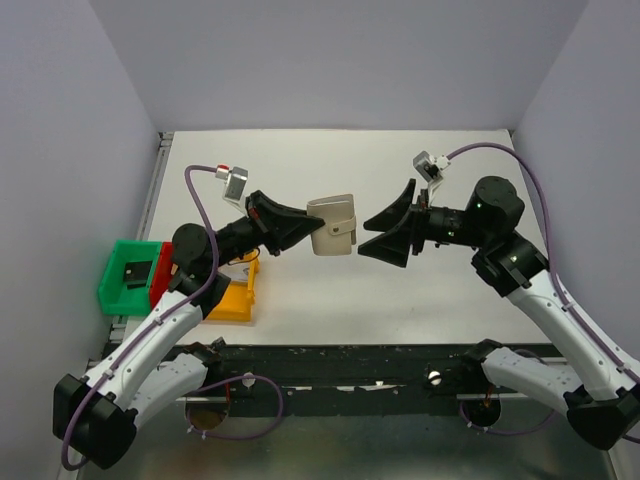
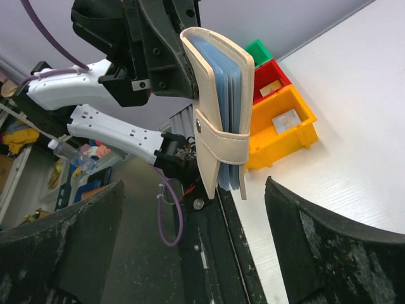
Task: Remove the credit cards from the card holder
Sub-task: Open the card holder.
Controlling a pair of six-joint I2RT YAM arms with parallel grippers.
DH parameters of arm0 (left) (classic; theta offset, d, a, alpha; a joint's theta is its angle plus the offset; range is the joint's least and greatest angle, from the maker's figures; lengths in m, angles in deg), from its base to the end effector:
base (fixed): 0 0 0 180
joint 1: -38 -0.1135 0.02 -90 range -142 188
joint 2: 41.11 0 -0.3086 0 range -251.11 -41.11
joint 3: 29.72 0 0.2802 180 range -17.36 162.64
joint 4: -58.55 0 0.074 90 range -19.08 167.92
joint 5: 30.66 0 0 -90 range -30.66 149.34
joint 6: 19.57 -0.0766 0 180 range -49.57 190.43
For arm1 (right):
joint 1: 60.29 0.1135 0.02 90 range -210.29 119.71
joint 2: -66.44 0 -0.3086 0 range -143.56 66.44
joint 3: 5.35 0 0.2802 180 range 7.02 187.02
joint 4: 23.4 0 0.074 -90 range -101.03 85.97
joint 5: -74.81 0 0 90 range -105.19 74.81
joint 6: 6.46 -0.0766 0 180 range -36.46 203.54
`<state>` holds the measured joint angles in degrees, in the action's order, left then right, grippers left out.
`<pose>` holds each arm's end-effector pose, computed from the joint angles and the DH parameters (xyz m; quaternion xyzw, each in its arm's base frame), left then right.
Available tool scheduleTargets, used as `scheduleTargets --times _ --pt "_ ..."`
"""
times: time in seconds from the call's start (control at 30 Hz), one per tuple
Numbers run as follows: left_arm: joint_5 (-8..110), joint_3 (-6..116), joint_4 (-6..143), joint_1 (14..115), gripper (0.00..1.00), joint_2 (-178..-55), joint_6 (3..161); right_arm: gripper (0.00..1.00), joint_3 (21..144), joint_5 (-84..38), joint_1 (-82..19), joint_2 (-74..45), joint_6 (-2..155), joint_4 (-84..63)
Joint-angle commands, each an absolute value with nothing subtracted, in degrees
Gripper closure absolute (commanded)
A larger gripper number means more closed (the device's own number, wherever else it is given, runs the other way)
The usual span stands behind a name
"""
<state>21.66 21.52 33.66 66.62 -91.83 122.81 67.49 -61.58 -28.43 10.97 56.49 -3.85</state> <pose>0.1763 -0.1496 0.4127 0.1630 0.5510 -0.6508 0.4963 0.1739 0.1734 0.4466 -0.3007 0.6502 0.5605 0.4155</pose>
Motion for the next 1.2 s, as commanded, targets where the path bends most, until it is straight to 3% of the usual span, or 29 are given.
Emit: scheduleTargets --times 0.0,0.27,0.4,0.5,0.7,0.77,0.87,0.97,1.03,1.17 --pt "24.3 21.4 29.8 66.6 1.0 -92.4 126.8 0.02 67.5 -63.6 -27.9 8.8 55.3 -4.6" --pt "24.4 22.5 28.6 67.4 1.0 -93.6 127.8 0.05 67.9 -59.9 -26.0 6.5 56.1 -3.6" --pt "25.2 23.0 28.8 68.8 1.0 -94.4 127.5 0.13 68.3 -59.0 -24.9 4.5 55.1 -4.4" --pt "26.2 24.1 30.4 70.4 1.0 -94.6 125.6 0.25 67.1 -60.0 -24.5 3.4 51.9 -8.4" --pt "30.4 26.8 38.7 73.4 0.97 -94.2 120.5 0.63 64.5 -61.9 -24.3 2.7 46.4 -17.1" --pt "30.9 26.8 39.2 73.6 0.87 -93.9 120.1 0.71 63.6 -63.1 -24.3 2.7 44.9 -19.6" --pt "31.6 26.2 39.5 73.7 0.53 -92.8 119.5 0.78 62.5 -64.4 -24.3 3.0 43.2 -23.1" --pt "31.7 24.8 37.8 73.6 0.32 -91.1 119.0 0.81 61.8 -66.9 -24.4 3.2 41.6 -26.0" --pt "31.7 23.9 36.0 73.6 0.26 -90.0 118.8 0.82 61.4 -69.5 -24.5 3.0 40.1 -28.5" --pt "29.1 22.8 31.3 73.1 0.26 -89.4 119.2 0.86 60.7 -73.8 -24.6 2.5 37.2 -34.8"
